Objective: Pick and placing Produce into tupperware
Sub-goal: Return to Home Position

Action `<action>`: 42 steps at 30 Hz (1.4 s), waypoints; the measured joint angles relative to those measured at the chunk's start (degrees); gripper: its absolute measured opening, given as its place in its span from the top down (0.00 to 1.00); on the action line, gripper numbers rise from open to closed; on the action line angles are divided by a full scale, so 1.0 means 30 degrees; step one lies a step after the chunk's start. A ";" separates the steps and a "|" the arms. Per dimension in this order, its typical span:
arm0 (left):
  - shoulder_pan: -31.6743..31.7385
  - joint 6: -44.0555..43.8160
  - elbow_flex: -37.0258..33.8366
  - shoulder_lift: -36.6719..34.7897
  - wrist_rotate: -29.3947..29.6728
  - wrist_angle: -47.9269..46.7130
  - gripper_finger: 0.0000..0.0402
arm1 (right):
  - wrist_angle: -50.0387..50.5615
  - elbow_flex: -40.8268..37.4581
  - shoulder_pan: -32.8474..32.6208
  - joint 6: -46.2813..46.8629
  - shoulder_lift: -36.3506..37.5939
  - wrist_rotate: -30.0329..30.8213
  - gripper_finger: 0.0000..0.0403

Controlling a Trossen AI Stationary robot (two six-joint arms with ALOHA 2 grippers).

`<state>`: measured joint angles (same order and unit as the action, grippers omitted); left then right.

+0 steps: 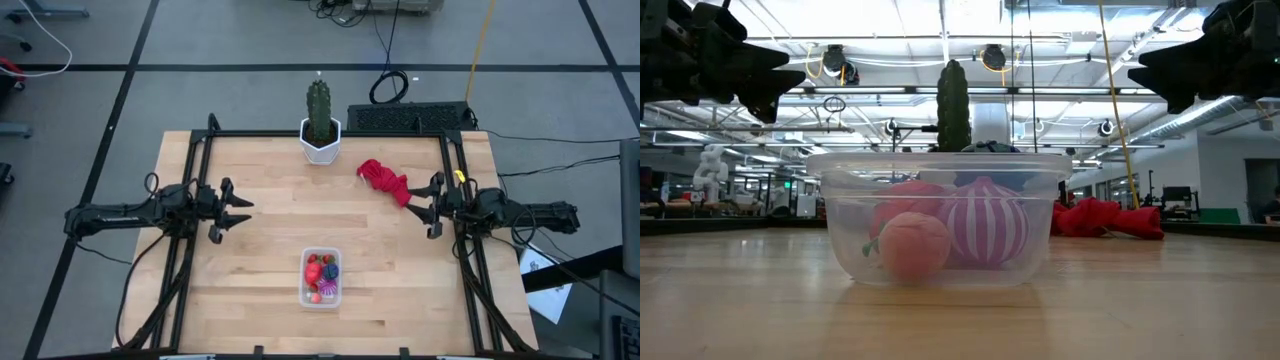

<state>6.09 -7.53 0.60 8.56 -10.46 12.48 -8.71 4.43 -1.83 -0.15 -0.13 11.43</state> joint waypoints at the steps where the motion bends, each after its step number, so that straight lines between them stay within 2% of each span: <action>1: 0.0000 0.0014 0.0000 0.0000 0.0000 0.0055 0.56 | -0.0007 0.0000 0.0000 0.0146 -0.0005 -0.0216 0.55; 8: -0.0176 -0.0673 0.0007 0.0157 0.0014 -0.0213 0.56 | 0.0003 0.0000 -0.0007 0.0514 -0.0005 -0.0420 0.55; 15: -0.0561 0.0552 0.0008 0.0197 0.0357 0.0455 0.56 | 0.0080 0.0000 -0.0007 0.0495 -0.0005 -0.0427 0.55; 42: -0.0539 0.0149 0.0015 0.0124 -0.0029 0.0577 0.56 | -0.0557 0.0015 -0.0015 0.0179 -0.0005 -0.1047 0.55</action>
<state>4.47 -7.09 0.64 8.93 -10.55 14.21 -10.38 4.47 -1.87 0.38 -0.14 8.29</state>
